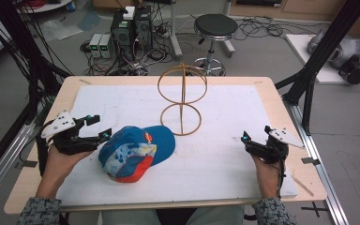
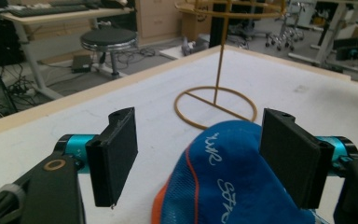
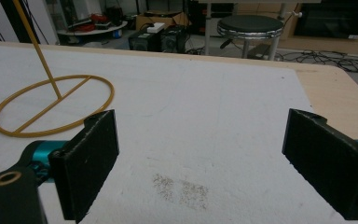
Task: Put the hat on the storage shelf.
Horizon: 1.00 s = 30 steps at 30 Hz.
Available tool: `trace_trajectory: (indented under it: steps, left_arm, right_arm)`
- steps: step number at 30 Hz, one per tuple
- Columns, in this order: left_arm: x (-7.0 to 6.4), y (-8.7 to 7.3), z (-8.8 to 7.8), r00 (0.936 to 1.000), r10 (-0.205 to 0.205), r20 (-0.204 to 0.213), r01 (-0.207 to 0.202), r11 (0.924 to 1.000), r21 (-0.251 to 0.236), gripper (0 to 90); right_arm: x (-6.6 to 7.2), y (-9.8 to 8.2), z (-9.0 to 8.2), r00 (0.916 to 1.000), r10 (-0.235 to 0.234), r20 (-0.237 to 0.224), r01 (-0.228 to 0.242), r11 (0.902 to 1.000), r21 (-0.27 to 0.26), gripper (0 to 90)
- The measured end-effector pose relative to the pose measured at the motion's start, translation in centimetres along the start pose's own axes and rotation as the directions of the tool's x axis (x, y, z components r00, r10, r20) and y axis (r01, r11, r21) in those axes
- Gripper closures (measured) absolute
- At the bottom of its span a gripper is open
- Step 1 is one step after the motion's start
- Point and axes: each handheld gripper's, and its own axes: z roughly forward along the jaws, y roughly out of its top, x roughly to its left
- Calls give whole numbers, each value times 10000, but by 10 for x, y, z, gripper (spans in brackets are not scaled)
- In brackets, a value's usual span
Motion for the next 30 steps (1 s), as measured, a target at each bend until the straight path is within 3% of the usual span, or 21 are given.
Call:
trace_trajectory:
  steps: [7, 15, 19, 25, 30]
  left_arm:
    - [-6, -5, 13, 9983, -219, 543, 201, 9993, 330, 331]
    - [-13, -7, 20, 9941, -54, 1085, -8, 9984, 566, 420]
    - [-16, -9, 24, 9889, -33, 1487, -81, 9971, 759, 496]
    - [-20, -9, 27, 9865, 92, 1634, -240, 9958, 889, 555]
    - [-21, -11, 29, 9894, 126, 1448, -280, 9942, 1043, 555]
  right_arm:
    - [0, 0, -1, 10000, -35, 10, 35, 10000, -19, 97]
    - [-1, 0, -1, 10000, -70, 0, 70, 10000, 16, 97]
    - [-1, 0, -1, 10000, -83, 11, 83, 10000, -3, 97]
    - [-1, 0, -1, 10000, -88, 20, 88, 10000, 3, 97]
    - [0, 0, -1, 10000, -66, 1, 66, 10000, 34, 97]
